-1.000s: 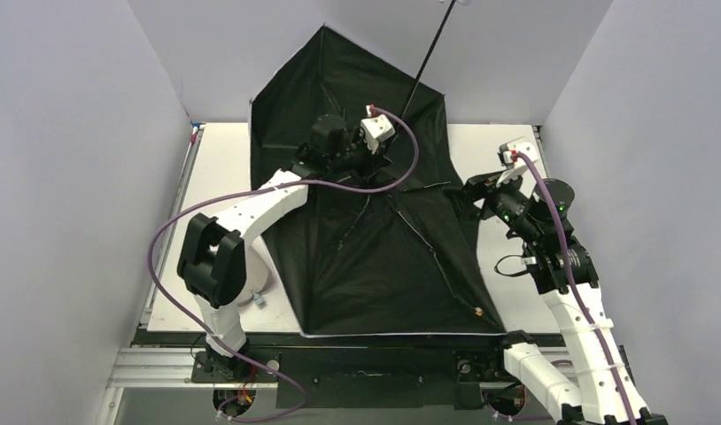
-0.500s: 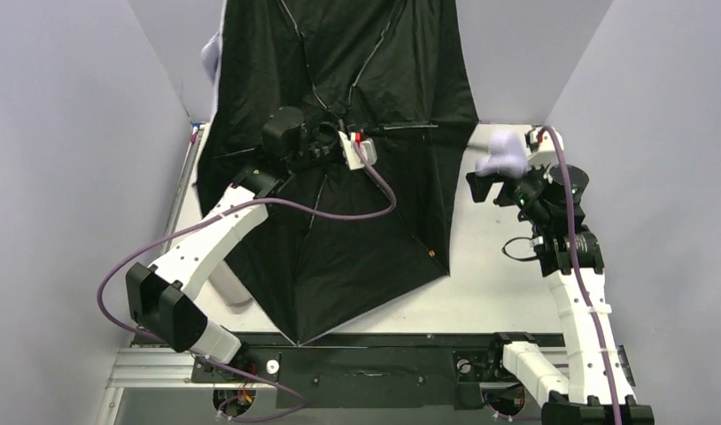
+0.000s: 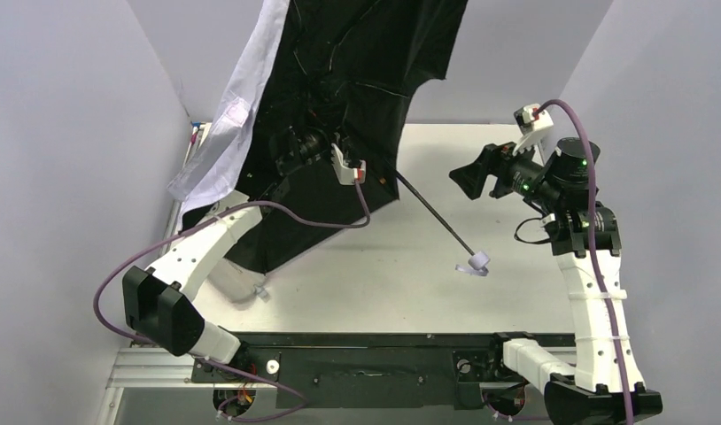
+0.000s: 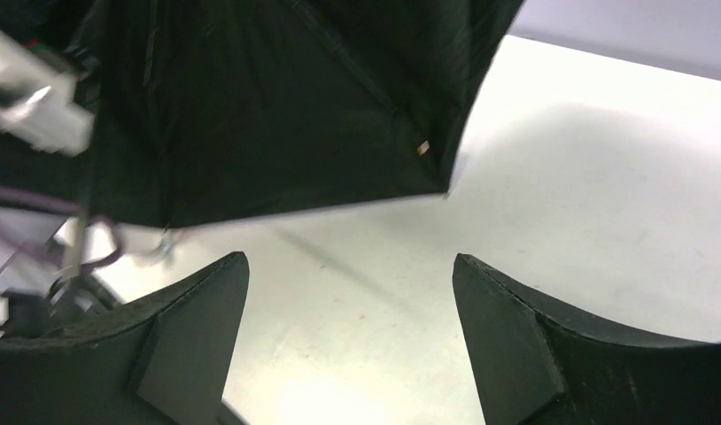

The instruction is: Open the umbrella

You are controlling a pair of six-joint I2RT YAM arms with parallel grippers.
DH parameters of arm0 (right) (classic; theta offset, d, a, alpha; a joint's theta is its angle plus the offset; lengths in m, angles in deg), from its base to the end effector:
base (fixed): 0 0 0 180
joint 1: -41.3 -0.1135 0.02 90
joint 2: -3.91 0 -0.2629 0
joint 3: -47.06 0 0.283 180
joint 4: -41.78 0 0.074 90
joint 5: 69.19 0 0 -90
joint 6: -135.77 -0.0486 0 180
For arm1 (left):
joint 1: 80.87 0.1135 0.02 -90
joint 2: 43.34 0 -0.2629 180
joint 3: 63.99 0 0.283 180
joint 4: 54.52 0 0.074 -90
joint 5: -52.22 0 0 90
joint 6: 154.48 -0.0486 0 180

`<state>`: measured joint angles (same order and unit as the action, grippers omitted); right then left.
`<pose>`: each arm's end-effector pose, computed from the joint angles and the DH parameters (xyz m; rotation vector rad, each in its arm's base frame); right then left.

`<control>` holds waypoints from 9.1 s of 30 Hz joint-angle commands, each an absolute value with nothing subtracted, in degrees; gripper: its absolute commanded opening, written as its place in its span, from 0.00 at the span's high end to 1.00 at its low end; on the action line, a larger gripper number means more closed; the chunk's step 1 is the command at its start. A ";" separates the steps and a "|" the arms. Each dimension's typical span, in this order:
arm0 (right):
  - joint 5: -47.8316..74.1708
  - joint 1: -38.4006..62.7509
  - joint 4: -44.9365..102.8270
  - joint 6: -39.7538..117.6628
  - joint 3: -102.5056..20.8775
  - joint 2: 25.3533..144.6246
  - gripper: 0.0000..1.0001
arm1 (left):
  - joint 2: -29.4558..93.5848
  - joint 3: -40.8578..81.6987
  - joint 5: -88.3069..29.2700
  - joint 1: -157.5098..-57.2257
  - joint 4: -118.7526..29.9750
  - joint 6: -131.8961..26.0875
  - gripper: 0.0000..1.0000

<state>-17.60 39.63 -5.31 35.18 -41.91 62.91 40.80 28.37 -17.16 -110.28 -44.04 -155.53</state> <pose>0.2359 0.0371 0.4472 -0.3241 1.8448 0.7713 0.3336 -0.2077 0.4108 1.5376 0.5551 0.5415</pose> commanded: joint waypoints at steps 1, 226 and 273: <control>-23.30 34.88 -14.81 41.04 -48.26 65.02 0.20 | 42.15 30.50 -18.95 -108.33 -53.81 -166.98 1.00; 7.65 13.03 21.72 22.37 -19.99 53.76 1.00 | 45.13 39.42 -24.66 -117.02 -45.59 -51.10 0.18; 1.12 13.18 34.73 18.31 -14.31 56.29 1.00 | 57.30 44.55 -13.67 -112.69 -67.56 -8.85 0.10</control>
